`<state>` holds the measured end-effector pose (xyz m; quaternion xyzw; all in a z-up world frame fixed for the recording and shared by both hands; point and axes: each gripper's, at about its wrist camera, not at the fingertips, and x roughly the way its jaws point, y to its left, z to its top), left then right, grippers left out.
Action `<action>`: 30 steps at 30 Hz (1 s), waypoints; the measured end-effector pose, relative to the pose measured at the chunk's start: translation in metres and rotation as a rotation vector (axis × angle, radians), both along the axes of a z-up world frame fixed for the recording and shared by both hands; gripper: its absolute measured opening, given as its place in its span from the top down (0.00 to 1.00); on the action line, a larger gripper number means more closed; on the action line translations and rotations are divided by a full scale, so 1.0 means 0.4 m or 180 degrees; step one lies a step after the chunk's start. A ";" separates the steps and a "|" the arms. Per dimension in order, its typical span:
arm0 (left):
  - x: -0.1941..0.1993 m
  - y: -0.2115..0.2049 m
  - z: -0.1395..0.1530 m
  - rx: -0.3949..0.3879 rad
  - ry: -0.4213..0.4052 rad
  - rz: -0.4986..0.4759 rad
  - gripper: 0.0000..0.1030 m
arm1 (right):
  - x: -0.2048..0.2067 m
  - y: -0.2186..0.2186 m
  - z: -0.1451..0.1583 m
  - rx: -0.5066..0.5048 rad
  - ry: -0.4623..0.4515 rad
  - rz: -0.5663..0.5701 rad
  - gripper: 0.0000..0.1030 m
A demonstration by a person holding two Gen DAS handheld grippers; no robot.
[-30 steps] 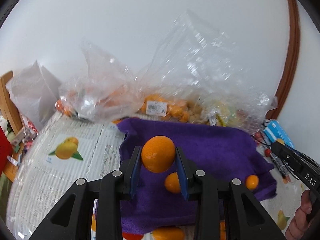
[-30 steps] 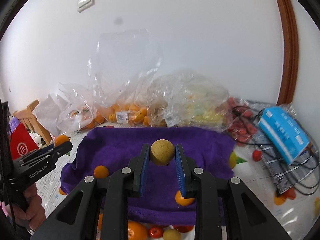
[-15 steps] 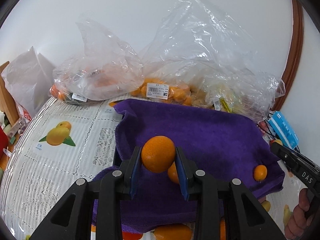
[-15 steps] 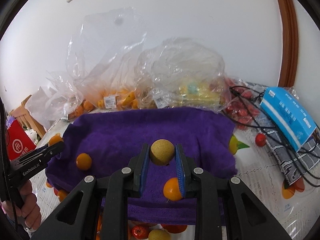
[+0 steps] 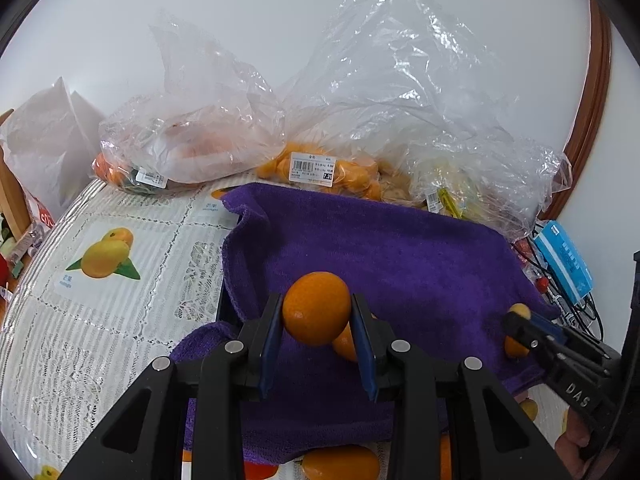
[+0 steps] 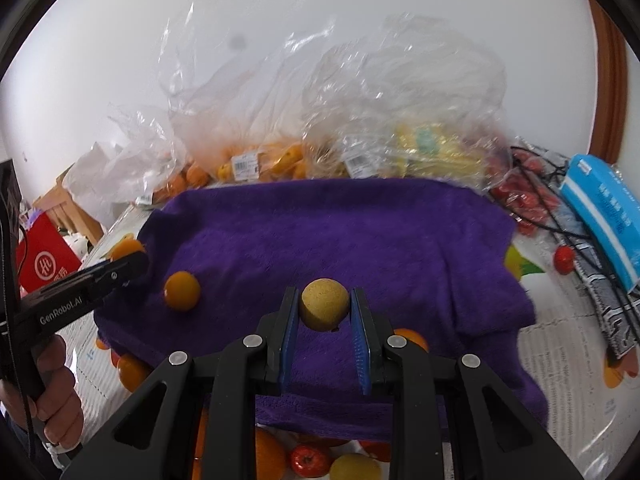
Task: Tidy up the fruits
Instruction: 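Carry the yellow-green fruit onto the towel while the left tool carries its orange there, then open the right tool to drop the yellow-green fruit onto the towel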
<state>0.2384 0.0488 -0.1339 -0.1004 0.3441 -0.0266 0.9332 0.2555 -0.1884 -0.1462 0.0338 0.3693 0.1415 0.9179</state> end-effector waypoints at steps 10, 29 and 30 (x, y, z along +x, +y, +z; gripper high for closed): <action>0.003 -0.001 -0.005 -0.0026 0.0034 0.0013 0.69 | 0.016 0.031 -0.043 -0.0096 0.0169 0.0099 0.75; 0.014 -0.009 -0.026 0.0029 0.0140 0.0012 0.69 | 0.026 0.006 -0.040 0.0150 0.0313 0.0066 0.67; 0.013 -0.010 -0.026 0.0028 0.0143 0.0006 0.69 | 0.024 0.004 -0.036 0.0142 0.0293 0.0044 0.65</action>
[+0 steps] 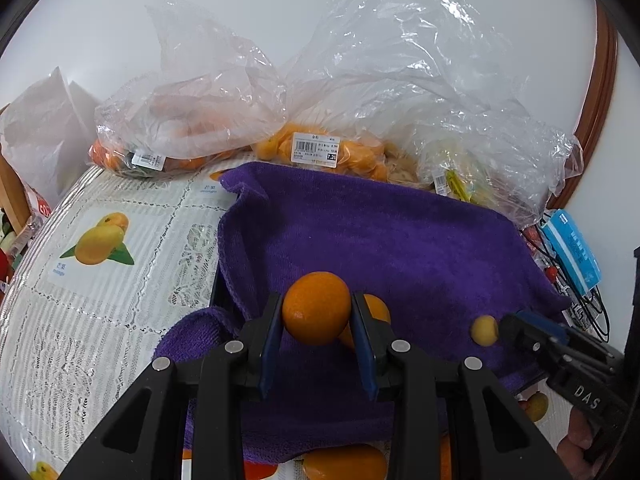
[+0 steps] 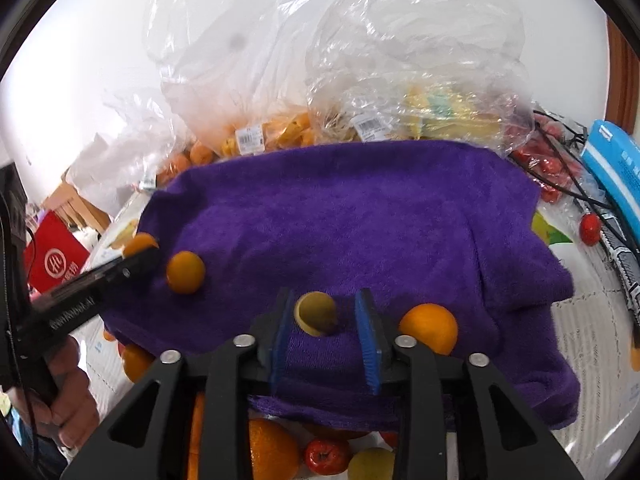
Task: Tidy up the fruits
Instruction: 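Open the right tool to drop the yellow-green fruit onto the towel, then lower the orange onto the towel and open the left tool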
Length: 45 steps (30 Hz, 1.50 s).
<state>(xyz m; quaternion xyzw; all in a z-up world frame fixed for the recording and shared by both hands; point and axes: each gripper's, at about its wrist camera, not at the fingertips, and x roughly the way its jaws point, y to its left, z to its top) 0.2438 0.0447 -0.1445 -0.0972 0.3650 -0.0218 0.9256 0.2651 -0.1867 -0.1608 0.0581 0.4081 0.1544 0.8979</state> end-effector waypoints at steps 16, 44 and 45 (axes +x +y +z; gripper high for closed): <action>-0.011 -0.026 0.001 0.0073 -0.0063 -0.0124 0.69 | -0.007 -0.018 0.013 -0.0107 -0.0063 -0.0155 0.55; -0.020 0.018 0.030 -0.0154 -0.0161 0.0019 0.53 | -0.026 -0.043 0.053 -0.0227 -0.0336 -0.0363 0.55; -0.023 0.019 0.032 -0.0159 -0.0170 0.0024 0.53 | -0.028 -0.042 0.056 -0.0262 -0.0361 -0.0370 0.55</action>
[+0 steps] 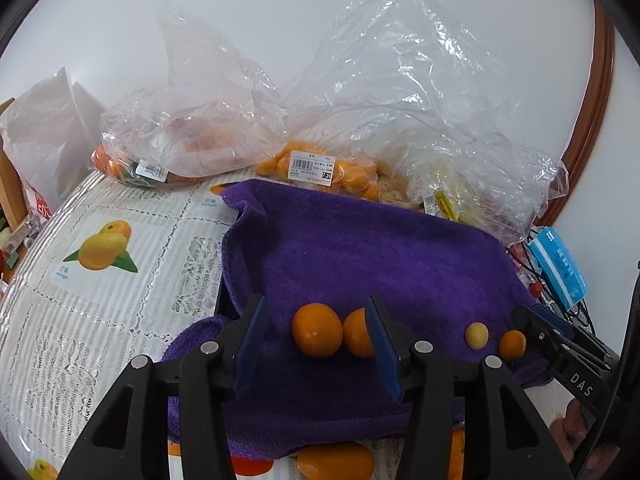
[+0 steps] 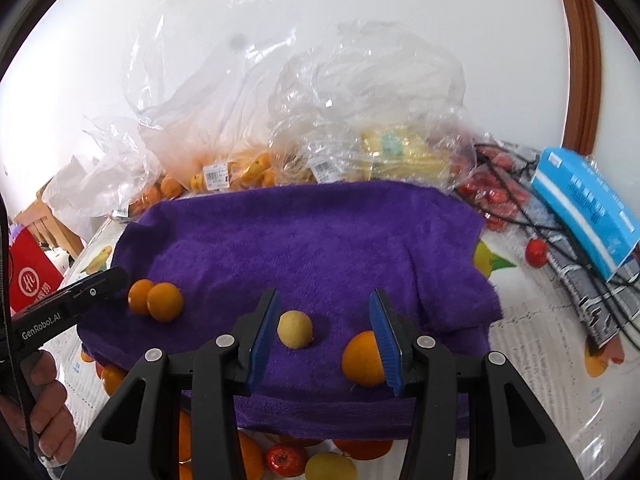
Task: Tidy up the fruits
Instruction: 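Lower the orange onto the towel and open the left tool, then move the right tool off the towel and close it on the yellowish pear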
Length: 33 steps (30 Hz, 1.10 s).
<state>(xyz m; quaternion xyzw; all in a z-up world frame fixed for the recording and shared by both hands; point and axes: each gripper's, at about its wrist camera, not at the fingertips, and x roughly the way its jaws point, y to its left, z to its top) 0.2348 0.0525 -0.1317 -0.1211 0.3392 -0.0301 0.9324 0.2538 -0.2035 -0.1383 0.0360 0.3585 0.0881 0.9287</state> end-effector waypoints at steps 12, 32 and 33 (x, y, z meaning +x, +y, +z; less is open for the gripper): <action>-0.016 0.000 0.014 -0.0013 -0.0075 -0.0012 0.51 | -0.059 -0.005 0.009 -0.0162 0.0086 0.0100 0.55; -0.024 -0.021 0.012 0.0063 -0.0094 -0.0060 0.51 | -0.177 -0.034 -0.073 -0.0192 0.0381 0.0064 0.74; -0.023 -0.020 0.010 0.0059 -0.0082 -0.0058 0.51 | -0.179 -0.033 -0.074 -0.0208 0.0390 0.0063 0.74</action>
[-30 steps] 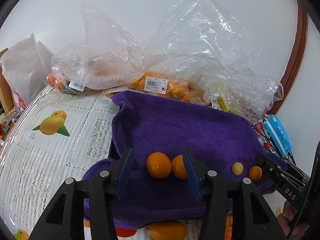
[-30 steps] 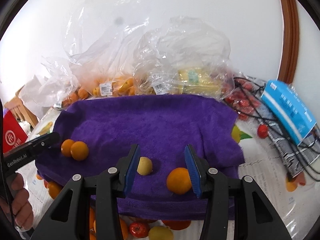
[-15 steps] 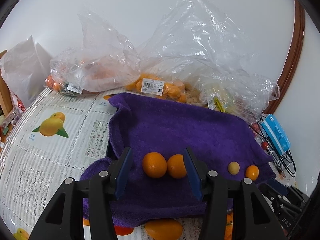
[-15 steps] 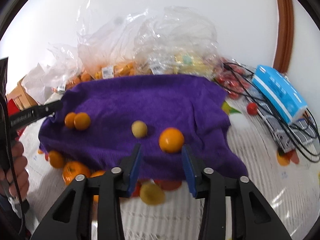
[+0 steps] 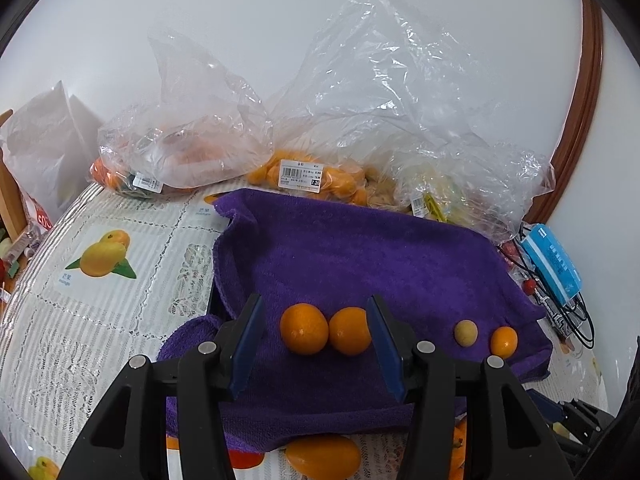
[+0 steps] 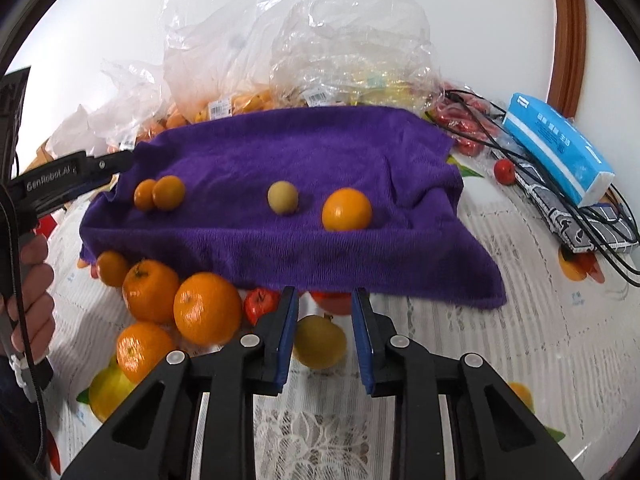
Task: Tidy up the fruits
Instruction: 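Move the right tool off the towel and close it on the yellowish pear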
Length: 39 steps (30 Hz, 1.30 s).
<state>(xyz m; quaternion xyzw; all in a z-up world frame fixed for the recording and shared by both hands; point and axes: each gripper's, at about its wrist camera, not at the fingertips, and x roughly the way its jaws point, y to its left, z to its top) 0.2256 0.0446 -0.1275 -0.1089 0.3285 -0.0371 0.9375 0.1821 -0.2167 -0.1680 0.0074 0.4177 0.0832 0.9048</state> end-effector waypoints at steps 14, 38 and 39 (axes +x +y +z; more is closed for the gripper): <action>-0.010 0.000 0.009 -0.0032 -0.0021 -0.0018 0.51 | -0.075 -0.003 -0.030 -0.0285 0.0083 -0.0063 0.73; -0.156 -0.018 -0.068 0.0139 0.0159 -0.0226 0.51 | -0.157 -0.049 -0.025 -0.0013 0.0116 -0.0170 0.72; -0.159 -0.020 -0.072 0.0136 0.0176 -0.0237 0.51 | -0.157 -0.049 -0.026 -0.0008 0.0116 -0.0169 0.72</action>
